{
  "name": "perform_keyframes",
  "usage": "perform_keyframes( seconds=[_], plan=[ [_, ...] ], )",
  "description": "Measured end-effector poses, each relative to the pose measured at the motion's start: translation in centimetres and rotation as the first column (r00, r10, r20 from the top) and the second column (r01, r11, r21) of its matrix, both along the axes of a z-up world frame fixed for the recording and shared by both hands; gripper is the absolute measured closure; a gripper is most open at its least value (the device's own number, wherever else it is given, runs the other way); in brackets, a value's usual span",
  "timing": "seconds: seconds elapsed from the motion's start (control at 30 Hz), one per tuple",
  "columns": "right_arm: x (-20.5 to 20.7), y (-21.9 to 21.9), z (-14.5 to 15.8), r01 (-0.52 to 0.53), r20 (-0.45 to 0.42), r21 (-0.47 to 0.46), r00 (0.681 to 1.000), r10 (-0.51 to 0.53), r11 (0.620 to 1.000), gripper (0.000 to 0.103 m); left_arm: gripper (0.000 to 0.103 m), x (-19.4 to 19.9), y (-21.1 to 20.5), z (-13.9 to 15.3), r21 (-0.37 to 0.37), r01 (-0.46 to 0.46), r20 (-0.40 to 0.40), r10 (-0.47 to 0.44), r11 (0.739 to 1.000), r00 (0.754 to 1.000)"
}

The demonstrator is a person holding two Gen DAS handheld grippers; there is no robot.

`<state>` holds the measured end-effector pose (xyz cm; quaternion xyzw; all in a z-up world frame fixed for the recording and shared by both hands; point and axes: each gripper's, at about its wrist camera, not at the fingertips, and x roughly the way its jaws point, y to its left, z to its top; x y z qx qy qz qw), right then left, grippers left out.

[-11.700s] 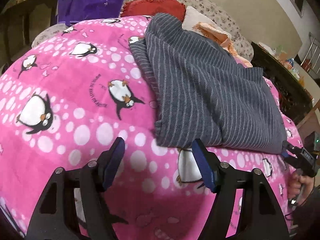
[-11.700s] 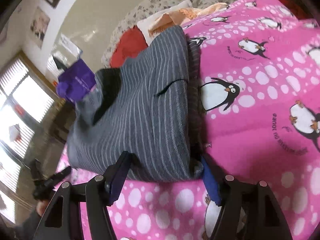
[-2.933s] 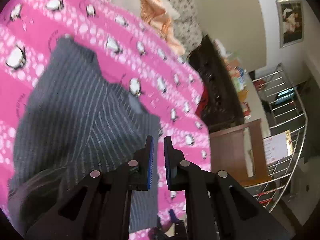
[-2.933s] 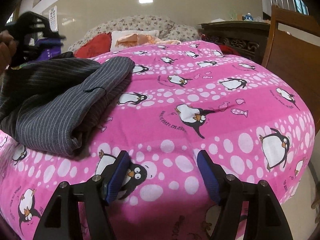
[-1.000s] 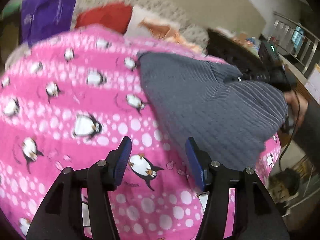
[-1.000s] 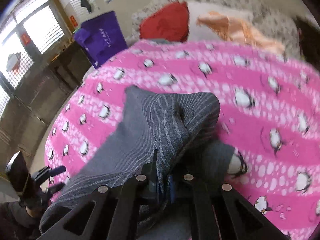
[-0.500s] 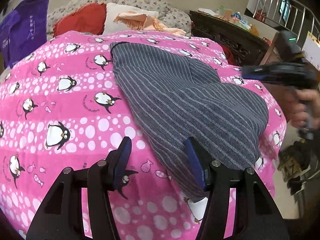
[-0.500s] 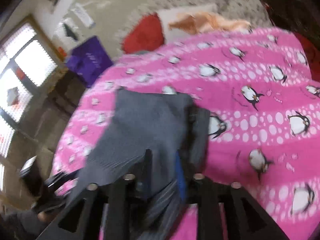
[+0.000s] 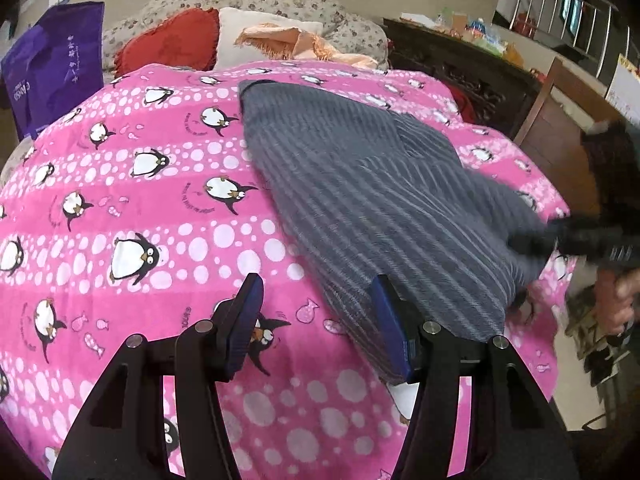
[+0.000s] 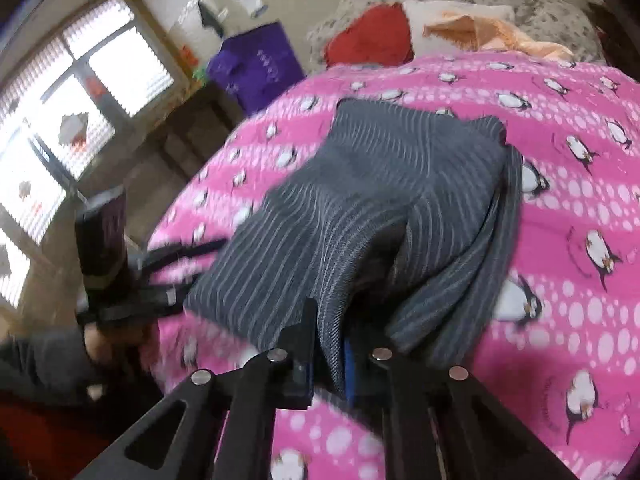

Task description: Fold large clothes

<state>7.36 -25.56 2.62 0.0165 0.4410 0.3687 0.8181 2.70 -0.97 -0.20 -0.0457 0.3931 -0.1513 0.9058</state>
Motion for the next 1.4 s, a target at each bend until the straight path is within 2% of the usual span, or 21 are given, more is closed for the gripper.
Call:
perform_keyframes(
  seconds=[0.1, 0.17, 0.2, 0.33, 0.47, 0.53, 0.6, 0.63, 0.77, 0.83, 0.9, 0.93, 0.97, 1.0, 1.03, 1.07, 1.13, 1.23, 1.3, 1.37, 1.4],
  plan=[
    [-0.2, -1.5, -3.6, 0.003, -0.085, -0.065, 0.996, -0.009, 0.998, 0.095, 0.047, -0.3, -0.4, 0.3, -0.005, -0.003, 0.015, 0.003, 1.000, 1.000],
    [0.0, -2.7, -5.0, 0.038, -0.113, -0.044, 0.993, -0.042, 0.998, 0.096, 0.047, -0.5, -1.1, 0.7, -0.011, 0.015, 0.036, -0.015, 1.000, 0.999],
    [-0.1, -3.3, -4.9, 0.070, -0.099, -0.015, 0.993, -0.071, 0.997, 0.096, 0.047, -0.6, -1.4, 1.0, -0.009, 0.025, 0.048, -0.024, 1.000, 0.999],
    [0.0, -3.1, -4.5, 0.093, -0.071, -0.019, 0.993, -0.094, 0.996, 0.095, 0.047, -0.7, -3.0, 2.1, 0.024, 0.070, 0.092, -0.072, 0.997, 0.993],
    [0.4, -3.4, -3.4, 0.149, -0.060, -0.061, 0.987, -0.152, 0.987, 0.090, 0.047, 0.2, -4.2, 0.2, 0.080, 0.099, 0.008, -0.100, 0.992, 0.995],
    [-0.5, -3.0, -1.7, 0.189, -0.003, -0.107, 0.982, -0.190, 0.976, 0.090, 0.047, 0.4, -3.7, -0.3, 0.060, 0.094, -0.010, -0.094, 0.994, 0.996],
    [-1.8, -2.2, 1.0, 0.237, 0.113, -0.137, 0.968, -0.222, 0.962, 0.090, 0.047, 0.5, -3.4, -0.8, 0.053, 0.100, -0.022, -0.099, 0.994, 0.995],
    [-2.7, -1.6, 2.8, 0.263, 0.188, -0.119, 0.953, -0.238, 0.957, 0.089, 0.047, 0.4, -3.4, -1.0, 0.061, 0.105, -0.019, -0.104, 0.993, 0.994],
    [-4.4, 1.9, 6.8, 0.251, 0.319, -0.023, 0.919, -0.231, 0.968, 0.088, 0.047, -0.1, -3.5, -1.3, 0.083, 0.108, -0.001, -0.108, 0.991, 0.994],
    [-4.2, 4.6, 6.5, 0.217, 0.333, -0.044, 0.923, -0.190, 0.975, 0.088, 0.047, -0.2, -3.4, -1.4, 0.086, 0.109, 0.005, -0.110, 0.990, 0.994],
    [-2.7, 5.7, 4.1, 0.265, 0.327, -0.139, 0.922, -0.208, 0.954, 0.088, 0.047, -0.3, -3.1, -1.5, 0.083, 0.108, 0.001, -0.108, 0.991, 0.994],
    [-1.5, 5.3, 2.2, 0.287, 0.285, -0.179, 0.931, -0.230, 0.941, 0.088, 0.047, -0.2, -3.0, -1.5, 0.080, 0.107, -0.004, -0.107, 0.991, 0.994],
    [0.0, 4.4, -0.4, 0.319, 0.224, -0.226, 0.937, -0.270, 0.921, 0.090, 0.047, -0.1, -2.8, -1.5, 0.073, 0.109, -0.008, -0.109, 0.991, 0.994],
    [1.2, 3.4, -2.9, 0.333, 0.159, -0.230, 0.940, -0.302, 0.915, 0.091, 0.047, 0.0, -2.8, -1.5, 0.058, 0.120, -0.017, -0.119, 0.991, 0.993],
    [1.5, 2.5, -4.3, 0.328, 0.131, -0.185, 0.942, -0.307, 0.926, 0.091, 0.047, -0.1, -2.9, -1.4, 0.050, 0.123, -0.020, -0.122, 0.991, 0.992],
    [1.5, 2.1, -4.4, 0.330, 0.138, -0.144, 0.940, -0.311, 0.933, 0.091, 0.047, -0.1, -3.0, -1.3, 0.053, 0.120, -0.017, -0.120, 0.991, 0.993],
    [1.4, 1.9, -4.0, 0.336, 0.128, -0.120, 0.938, -0.321, 0.934, 0.091, 0.048, -0.2, -2.9, -0.6, 0.043, 0.116, -0.001, -0.116, 0.992, 0.993],
    [0.7, 2.1, -2.1, 0.321, 0.145, -0.134, 0.942, -0.302, 0.938, 0.090, 0.048, -0.4, -2.1, 0.7, -0.063, 0.111, 0.020, -0.110, 0.992, 0.994],
    [-0.5, 1.8, -0.8, 0.316, 0.162, -0.125, 0.942, -0.295, 0.940, 0.089, 0.048, -0.6, -2.1, 1.7, -0.149, 0.123, 0.051, -0.117, 0.981, 0.992],
    [-1.3, 2.0, 0.4, 0.312, 0.186, -0.113, 0.939, -0.288, 0.943, 0.089, 0.048, -0.6, -2.9, 2.1, -0.171, 0.143, 0.058, -0.135, 0.975, 0.989],
    [-1.9, 2.2, 0.9, 0.314, 0.201, -0.111, 0.936, -0.288, 0.943, 0.089, 0.048, -0.5, -3.6, 2.1, -0.157, 0.159, 0.046, -0.154, 0.975, 0.987]
  ],
)
